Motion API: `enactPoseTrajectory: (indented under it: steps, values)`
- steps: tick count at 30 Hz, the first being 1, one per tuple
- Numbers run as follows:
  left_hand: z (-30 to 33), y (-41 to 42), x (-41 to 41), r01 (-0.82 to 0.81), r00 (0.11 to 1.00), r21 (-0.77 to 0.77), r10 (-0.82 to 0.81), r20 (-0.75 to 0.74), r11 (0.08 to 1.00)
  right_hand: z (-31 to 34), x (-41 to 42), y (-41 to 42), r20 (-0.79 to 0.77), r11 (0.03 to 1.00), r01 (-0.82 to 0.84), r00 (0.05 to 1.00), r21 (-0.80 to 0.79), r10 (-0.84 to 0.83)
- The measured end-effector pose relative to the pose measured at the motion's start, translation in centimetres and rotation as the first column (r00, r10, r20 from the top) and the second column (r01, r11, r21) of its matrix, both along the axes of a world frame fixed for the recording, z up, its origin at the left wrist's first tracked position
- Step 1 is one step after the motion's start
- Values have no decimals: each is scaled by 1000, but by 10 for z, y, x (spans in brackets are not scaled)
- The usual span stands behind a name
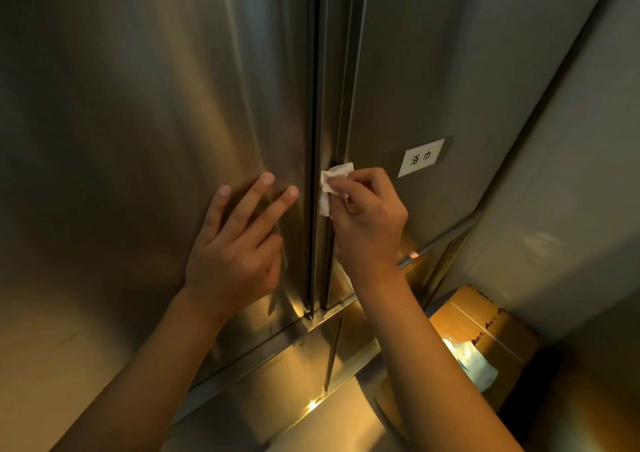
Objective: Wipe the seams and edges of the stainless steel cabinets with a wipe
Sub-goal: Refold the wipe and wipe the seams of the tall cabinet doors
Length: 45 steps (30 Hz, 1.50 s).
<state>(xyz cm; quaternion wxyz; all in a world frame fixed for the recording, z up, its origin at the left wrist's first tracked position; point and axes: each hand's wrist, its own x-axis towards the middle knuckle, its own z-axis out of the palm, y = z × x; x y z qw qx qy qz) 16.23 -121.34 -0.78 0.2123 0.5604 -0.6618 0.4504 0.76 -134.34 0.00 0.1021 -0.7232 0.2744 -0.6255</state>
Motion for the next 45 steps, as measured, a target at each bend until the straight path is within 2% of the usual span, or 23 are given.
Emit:
enactPoseTrajectory:
  steps: [3, 6, 11, 17, 23, 27, 34, 39, 45]
  values:
    - [0, -1, 0, -1, 1000, -3, 1, 7, 1000, -13, 0, 3, 8, 1000, -20, 1000, -2, 20]
    - [0, -1, -1, -3, 1000, -11, 3, 17, 1000, -49, -2, 5, -34, 997, -35, 999, 68, 38]
    - [-1, -1, 0, -8, 1000, -8, 8, 21, 1000, -121, -6, 13, -194, 975, 0, 980, 221, 44]
    - [-2, -2, -1, -7, 1000, -19, 7, 15, 1000, -179, -5, 12, -368, 946, 82, 929, 315, 42]
    - [-1, -1, -1, -6, 1000, -22, 6, 15, 1000, -224, -4, 12, -470, 841, 126, 867, 527, 165]
    - [-2, -2, -1, -13, 1000, -22, 14, 18, 1000, -228, -6, 14, -499, 800, 132, 837, 585, 226]
    - [-1, -1, -2, -21, 1000, -20, 21, 13, 1000, -219, -20, 28, -437, 789, 110, 874, 605, 212]
    - [1, 1, -4, -10, 1000, -15, 10, -7, 1000, -194, -28, 33, -319, 782, 48, 927, 621, 197]
    - [6, 6, -16, 77, 982, 10, -74, -172, 997, -148, -34, 45, -188, 812, -34, 966, 583, 175]
